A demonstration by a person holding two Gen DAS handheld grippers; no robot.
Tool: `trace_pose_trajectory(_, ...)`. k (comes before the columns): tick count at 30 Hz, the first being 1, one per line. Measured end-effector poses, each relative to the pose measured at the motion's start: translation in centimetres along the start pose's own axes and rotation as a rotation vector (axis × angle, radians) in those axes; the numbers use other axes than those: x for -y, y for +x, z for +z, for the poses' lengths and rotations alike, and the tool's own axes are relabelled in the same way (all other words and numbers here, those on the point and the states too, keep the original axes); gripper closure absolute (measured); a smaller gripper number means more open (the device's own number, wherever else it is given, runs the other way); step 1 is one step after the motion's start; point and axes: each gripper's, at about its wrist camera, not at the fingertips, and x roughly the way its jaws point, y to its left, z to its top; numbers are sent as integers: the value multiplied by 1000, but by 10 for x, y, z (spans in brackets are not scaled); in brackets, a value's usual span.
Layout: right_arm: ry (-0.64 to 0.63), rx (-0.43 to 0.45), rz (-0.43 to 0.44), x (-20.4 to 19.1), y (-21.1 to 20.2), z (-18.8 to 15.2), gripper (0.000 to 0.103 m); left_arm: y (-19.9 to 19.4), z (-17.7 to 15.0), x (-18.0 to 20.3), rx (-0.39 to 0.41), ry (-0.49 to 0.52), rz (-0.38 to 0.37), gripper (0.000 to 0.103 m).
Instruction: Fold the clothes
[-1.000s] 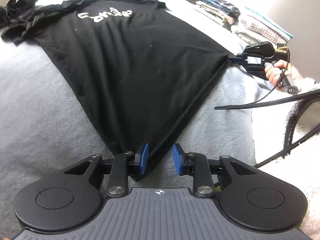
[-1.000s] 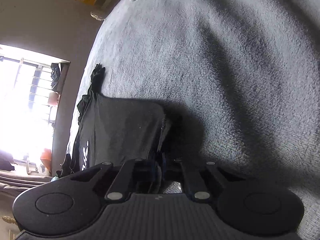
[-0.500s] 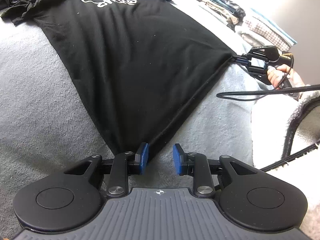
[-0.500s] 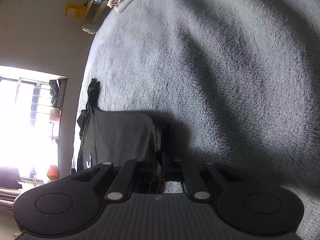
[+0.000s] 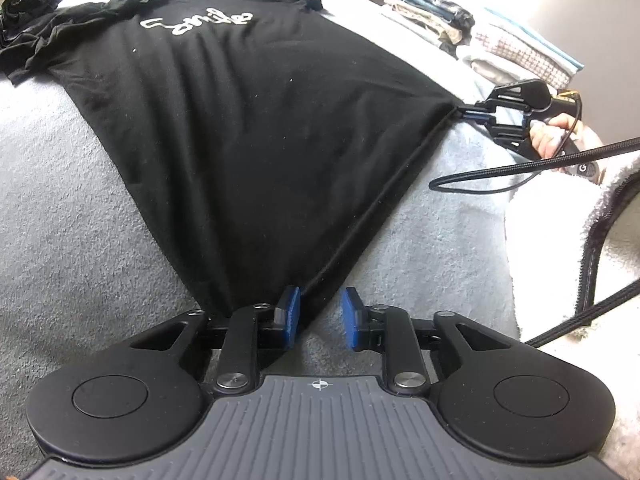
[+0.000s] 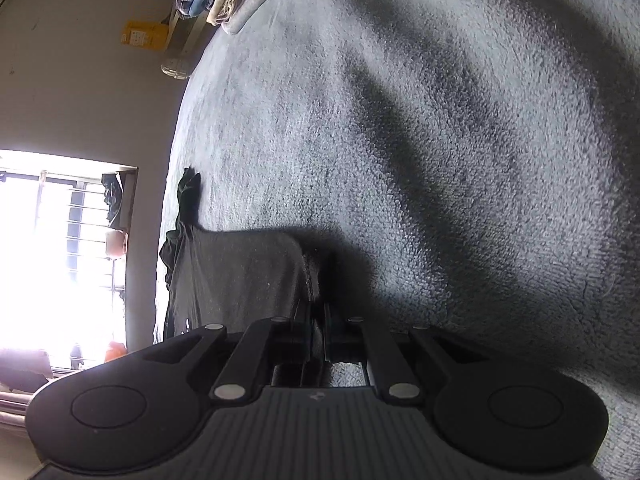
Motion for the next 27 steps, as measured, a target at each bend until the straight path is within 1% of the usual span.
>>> trace_pose_trajectory(3, 5, -5, 6, 0, 0, -1, 97, 2, -1, 1, -6, 0, -10, 87)
trace_pose_trajectory(6, 37, -47, 25, 4, 4, -1, 94, 2, 0, 3, -12, 12, -13, 87)
trace_pose_trajectory(9, 52, -72, 21, 5, 8, -1, 92, 4, 1, 5, -18, 7, -12, 83)
trace_pose_trajectory(13, 17, -80, 20, 0, 10, -3, 84, 7, -1, 9, -17, 24, -9, 83)
trace_pose_trajectory(16, -20, -88, 12, -6, 11, -5, 82, 10, -3, 11, -12, 40, -6, 83)
trace_pose_trajectory(17, -37, -87, 5, -9, 12, -6, 82, 11, -4, 12, -10, 43, -4, 84)
trace_pose_trajectory(18, -58, -84, -2, -12, 11, -7, 82, 11, -5, 13, -6, 49, 0, 89)
trace_pose_trajectory(19, -83, -80, -8, -15, 11, -8, 85, 11, -6, 14, 0, 56, 6, 97)
trace_pose_trajectory(20, -104, -76, -10, -17, 10, -9, 87, 11, -7, 15, 5, 60, 10, 99)
trace_pose_trajectory(21, -122, -72, -9, -19, 9, -9, 95, 10, -9, 15, 9, 63, 15, 100)
trace_pose_trajectory(22, -140, -69, -8, -21, 8, -10, 99, 10, -10, 16, 12, 65, 20, 103)
trace_pose_trajectory(24, -155, -63, 6, -23, 5, -10, 102, 9, -11, 17, 27, 74, 24, 103)
trace_pose_trajectory(27, -168, -56, 31, -24, 1, -10, 103, 6, -11, 12, 39, 48, -14, 103)
